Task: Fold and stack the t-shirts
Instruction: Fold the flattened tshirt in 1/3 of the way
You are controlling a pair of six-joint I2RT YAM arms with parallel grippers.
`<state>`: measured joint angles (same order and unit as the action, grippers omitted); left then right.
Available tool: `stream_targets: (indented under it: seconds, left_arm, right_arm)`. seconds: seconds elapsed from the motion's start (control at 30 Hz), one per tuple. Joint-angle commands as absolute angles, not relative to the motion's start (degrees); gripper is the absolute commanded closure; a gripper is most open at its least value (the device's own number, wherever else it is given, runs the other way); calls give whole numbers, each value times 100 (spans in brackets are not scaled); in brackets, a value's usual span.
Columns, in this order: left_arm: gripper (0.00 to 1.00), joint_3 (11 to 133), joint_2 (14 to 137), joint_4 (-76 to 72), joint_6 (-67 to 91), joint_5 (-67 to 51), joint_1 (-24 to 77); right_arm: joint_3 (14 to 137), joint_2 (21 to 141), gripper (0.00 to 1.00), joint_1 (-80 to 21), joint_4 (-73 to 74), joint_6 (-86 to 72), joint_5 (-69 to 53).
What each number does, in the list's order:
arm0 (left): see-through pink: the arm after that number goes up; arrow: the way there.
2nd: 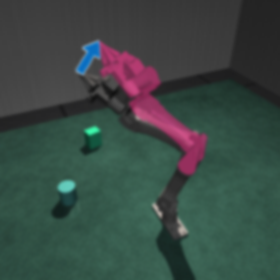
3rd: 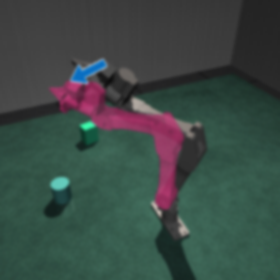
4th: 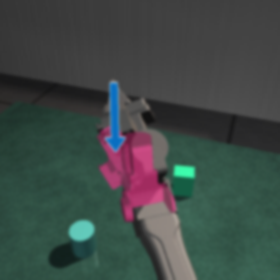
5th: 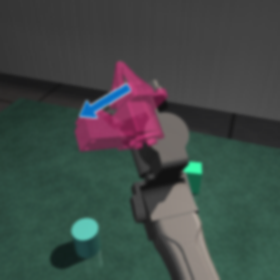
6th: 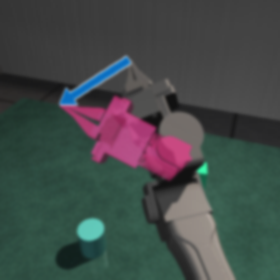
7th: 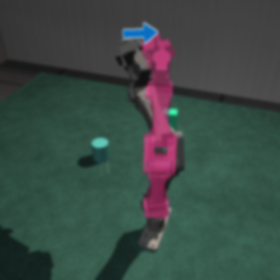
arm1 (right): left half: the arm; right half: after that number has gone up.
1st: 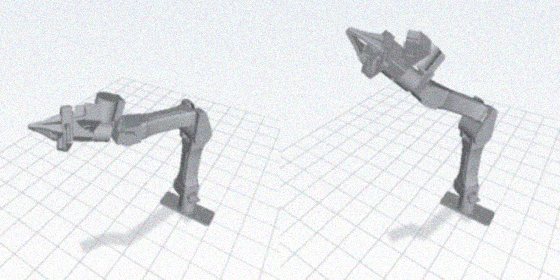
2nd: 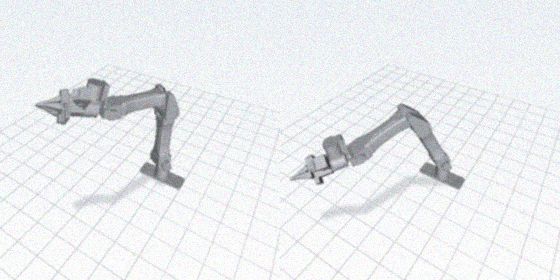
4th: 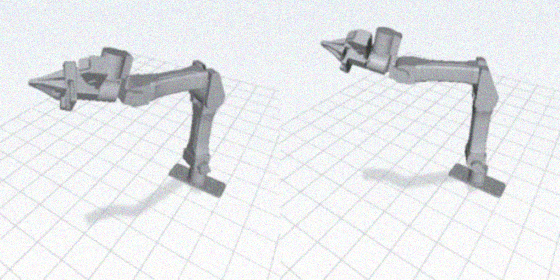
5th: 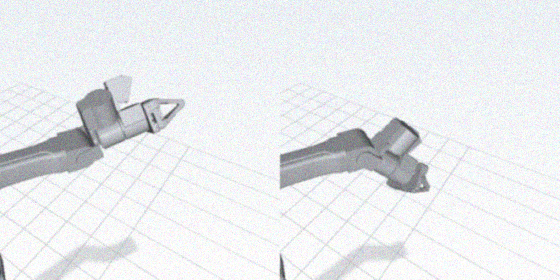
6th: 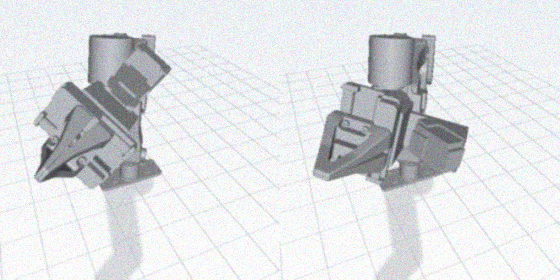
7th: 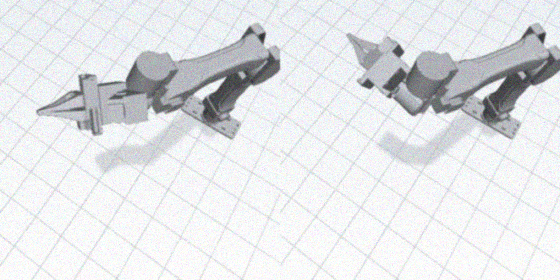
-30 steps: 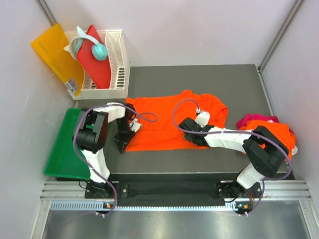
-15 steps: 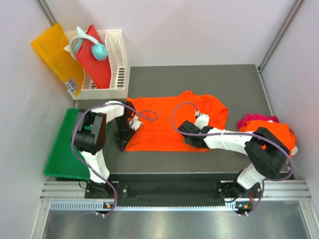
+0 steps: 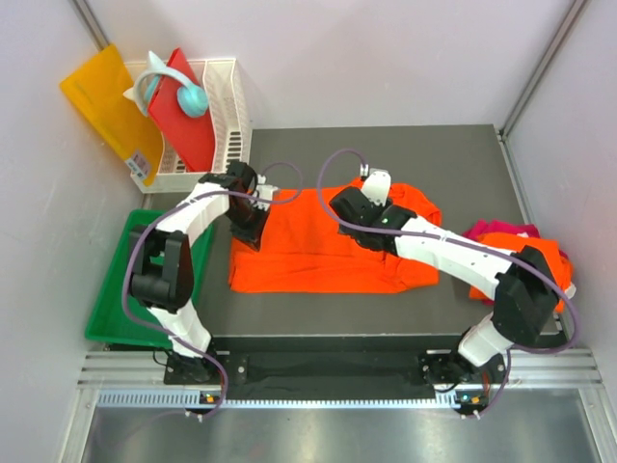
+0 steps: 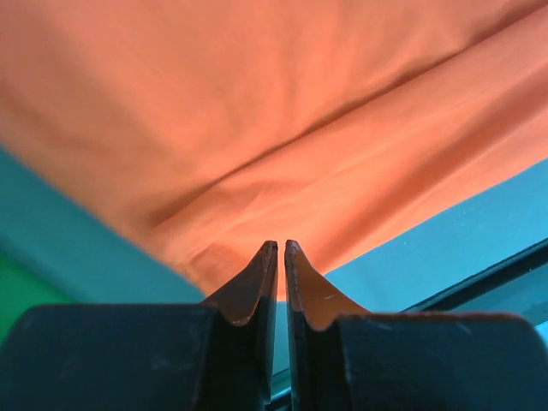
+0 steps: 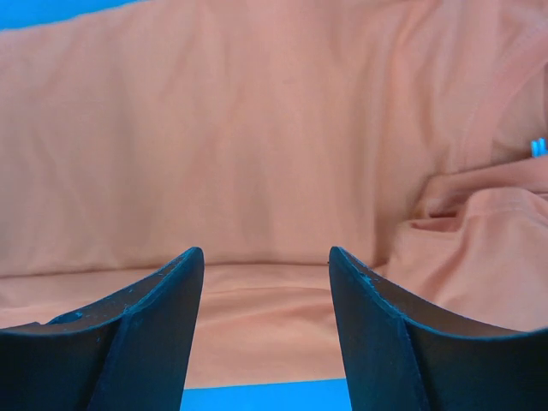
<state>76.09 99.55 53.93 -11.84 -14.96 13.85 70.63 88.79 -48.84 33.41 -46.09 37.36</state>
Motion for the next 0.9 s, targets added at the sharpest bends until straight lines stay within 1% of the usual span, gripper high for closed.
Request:
stream_targets:
  seconds: [0.0, 0.27, 0.4, 0.43, 0.5, 0.53, 0.67, 0.87]
  left_arm:
    - [87, 7155, 10143, 4984, -984, -1653, 1371]
    - [82, 6961, 9959, 4703, -967, -1231, 1301]
    - [78, 6873, 9835, 4457, -835, -985, 1231]
    - [75, 6856, 9826, 4360, -783, -897, 1222]
    - [72, 6785, 9835, 4254, -747, -616, 1143]
    - [70, 6750, 9844, 4219, -721, -554, 1090]
    - [66, 6680, 9870, 4148, -686, -483, 879]
    - [65, 6645, 9870, 4210, -747, -483, 835]
  right_arm:
    - [6917, 8825, 39, -4825, 3700, -4473, 3911]
    - [6619, 8500, 39, -4825, 3788, -4614, 3938]
    - [6504, 8394, 39, -4825, 3788, -4711, 3911]
    - [6478, 8359, 39, -4825, 3779, -4763, 3894]
    - [6372, 8323, 40, -4834, 3797, -4807, 3894]
    - [6302, 8271, 40, -4834, 3797, -4851, 3911]
    - [6118, 8139, 40, -4834, 3797, -4931, 3929]
    - [5959, 8112, 40, -4834, 3771, -5027, 3902]
